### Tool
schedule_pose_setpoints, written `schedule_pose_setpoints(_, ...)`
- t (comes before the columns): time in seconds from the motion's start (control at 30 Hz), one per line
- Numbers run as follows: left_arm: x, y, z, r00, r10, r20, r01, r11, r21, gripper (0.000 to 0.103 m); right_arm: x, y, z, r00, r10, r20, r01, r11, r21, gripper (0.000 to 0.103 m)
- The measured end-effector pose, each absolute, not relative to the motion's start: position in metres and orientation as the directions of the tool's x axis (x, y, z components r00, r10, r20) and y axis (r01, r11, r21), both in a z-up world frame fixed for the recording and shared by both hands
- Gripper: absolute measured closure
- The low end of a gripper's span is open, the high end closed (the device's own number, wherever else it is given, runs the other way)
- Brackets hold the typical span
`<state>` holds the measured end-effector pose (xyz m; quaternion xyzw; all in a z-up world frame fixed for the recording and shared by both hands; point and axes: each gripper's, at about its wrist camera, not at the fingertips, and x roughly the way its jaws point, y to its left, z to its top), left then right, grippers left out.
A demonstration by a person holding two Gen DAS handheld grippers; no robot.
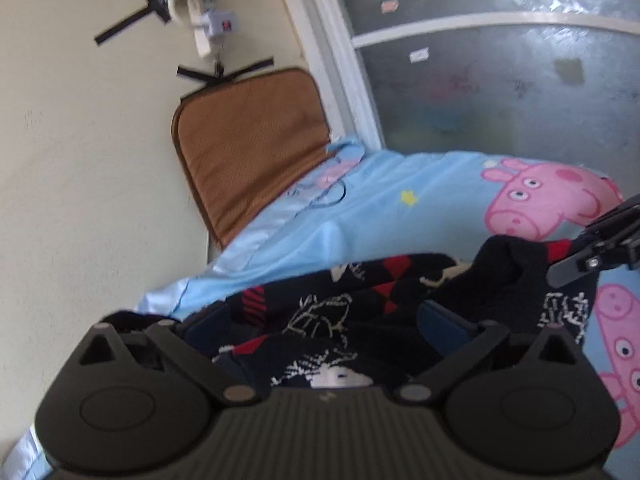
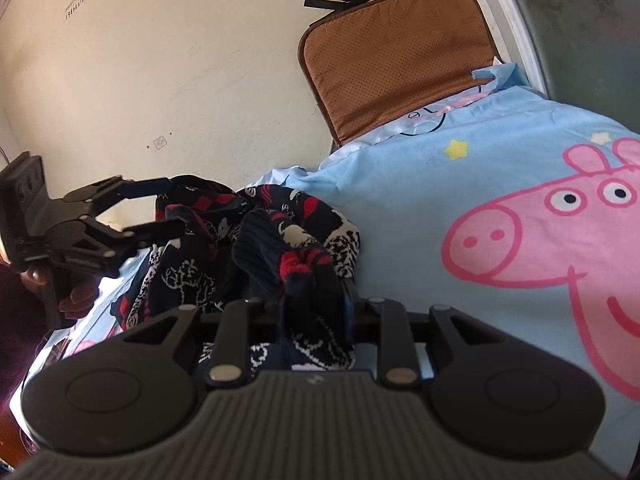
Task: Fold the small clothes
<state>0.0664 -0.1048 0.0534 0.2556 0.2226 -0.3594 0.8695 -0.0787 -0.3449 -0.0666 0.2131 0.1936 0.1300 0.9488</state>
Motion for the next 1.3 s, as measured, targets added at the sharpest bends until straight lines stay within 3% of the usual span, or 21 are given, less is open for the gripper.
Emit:
schedule_pose_setpoints(0.03, 0.074, -0.104, 0.048, 0.642, -0.481, -0.597, 0.724, 0.638, 0.264, 0.005, -0.079, -0.345, -0.067, 0.892, 0.330, -0.309, -0.165, 0.874, 0.457, 0.073)
schedule_pose_setpoints(0.07, 0.076, -0.102, 0.045, 0.649, -0.459, -0.606, 0.704, 0.664, 0.251, 0.029, -0.081, -0.343, -0.067, 0.894, 0.330, -0.304, -0.165, 0.872, 0.460, 0.073)
schedule_pose_setpoints(0.1, 0.077, -0.093, 0.042, 0.664, -0.432, -0.610, 0.673, 0.700, 0.237, 0.063, -0.081, -0.343, -0.068, 0.894, 0.333, -0.300, -0.168, 0.869, 0.466, 0.073)
schedule_pose_setpoints(0.17, 0.074, -0.074, 0.043, 0.666, -0.420, -0.617, 0.639, 0.747, 0.182, 0.083, -0.081, -0.344, -0.068, 0.890, 0.347, -0.296, -0.181, 0.864, 0.469, 0.072)
schedule_pose_setpoints(0.2, 0.065, -0.057, 0.047, 0.675, -0.429, -0.601, 0.623, 0.767, 0.152, 0.084, -0.080, -0.344, -0.067, 0.886, 0.358, -0.295, -0.193, 0.863, 0.468, 0.071)
schedule_pose_setpoints(0.3, 0.018, -0.010, 0.059, 0.726, -0.464, -0.508, 0.587, 0.802, 0.107, 0.085, -0.078, -0.346, -0.063, 0.869, 0.401, -0.290, -0.242, 0.856, 0.457, 0.065)
schedule_pose_setpoints(0.37, -0.015, 0.023, 0.065, 0.746, -0.476, -0.466, 0.560, 0.827, 0.052, 0.085, -0.076, -0.354, -0.056, 0.862, 0.433, -0.264, -0.271, 0.833, 0.482, 0.050)
schedule_pose_setpoints(0.43, -0.059, 0.056, 0.069, 0.777, -0.475, -0.414, 0.528, 0.849, 0.017, 0.086, -0.072, -0.368, -0.046, 0.867, 0.454, -0.205, -0.291, 0.796, 0.531, 0.044)
schedule_pose_setpoints(0.53, -0.110, 0.084, 0.064, 0.804, -0.452, -0.387, 0.481, 0.876, -0.023, 0.090, -0.056, -0.380, -0.029, 0.869, 0.470, -0.155, -0.307, 0.757, 0.577, 0.042)
schedule_pose_setpoints(0.6, -0.129, 0.092, 0.059, 0.823, -0.391, -0.412, 0.420, 0.907, -0.022, 0.084, -0.039, -0.375, -0.019, 0.874, 0.445, -0.192, -0.278, 0.785, 0.554, 0.042)
schedule_pose_setpoints(0.7, -0.143, 0.094, 0.062, 0.858, -0.309, -0.411, 0.358, 0.933, 0.045, 0.061, -0.015, -0.362, -0.015, 0.872, 0.417, -0.256, -0.255, 0.833, 0.491, 0.042)
schedule_pose_setpoints(0.73, -0.145, 0.092, 0.066, 0.864, -0.312, -0.395, 0.368, 0.927, 0.071, 0.057, -0.008, -0.358, -0.016, 0.868, 0.414, -0.275, -0.251, 0.842, 0.477, 0.042)
schedule_pose_setpoints(0.87, -0.137, 0.064, 0.078, 0.845, -0.396, -0.358, 0.485, 0.851, 0.204, 0.036, 0.025, -0.342, -0.022, 0.839, 0.388, -0.381, -0.229, 0.888, 0.400, 0.042)
schedule_pose_setpoints(0.9, -0.132, 0.052, 0.078, 0.834, -0.416, -0.362, 0.516, 0.822, 0.243, 0.024, 0.028, -0.338, -0.021, 0.835, 0.386, -0.391, -0.233, 0.894, 0.383, 0.042)
schedule_pose_setpoints(0.97, -0.122, 0.033, 0.073, 0.813, -0.448, -0.374, 0.566, 0.760, 0.321, 0.011, 0.030, -0.326, -0.016, 0.820, 0.422, -0.386, -0.276, 0.883, 0.379, 0.041)
schedule_pose_setpoints(1.07, -0.103, 0.003, 0.059, 0.776, -0.455, -0.436, 0.624, 0.650, 0.433, 0.008, 0.041, -0.290, -0.007, 0.767, 0.456, -0.452, -0.351, 0.887, 0.299, 0.037)
schedule_pose_setpoints(1.17, -0.090, -0.017, 0.046, 0.731, -0.464, -0.501, 0.681, 0.546, 0.488, 0.003, 0.062, -0.239, -0.015, 0.690, 0.380, -0.617, -0.402, 0.909, 0.110, 0.032)
schedule_pose_setpoints(1.2, -0.086, -0.022, 0.040, 0.721, -0.455, -0.522, 0.691, 0.530, 0.492, 0.003, 0.068, -0.227, -0.024, 0.670, 0.324, -0.668, -0.399, 0.916, 0.043, 0.033)
schedule_pose_setpoints(1.23, -0.082, -0.025, 0.037, 0.712, -0.447, -0.541, 0.699, 0.521, 0.490, 0.004, 0.071, -0.222, -0.030, 0.659, 0.285, -0.696, -0.396, 0.918, 0.001, 0.041)
schedule_pose_setpoints(1.27, -0.076, -0.027, 0.033, 0.697, -0.437, -0.569, 0.713, 0.509, 0.482, 0.013, 0.071, -0.222, -0.031, 0.672, 0.262, -0.692, -0.392, 0.920, -0.033, 0.061)
schedule_pose_setpoints(1.3, -0.073, -0.028, 0.030, 0.687, -0.426, -0.589, 0.721, 0.502, 0.478, 0.039, 0.070, -0.229, -0.026, 0.676, 0.278, -0.682, -0.395, 0.919, -0.017, 0.069)
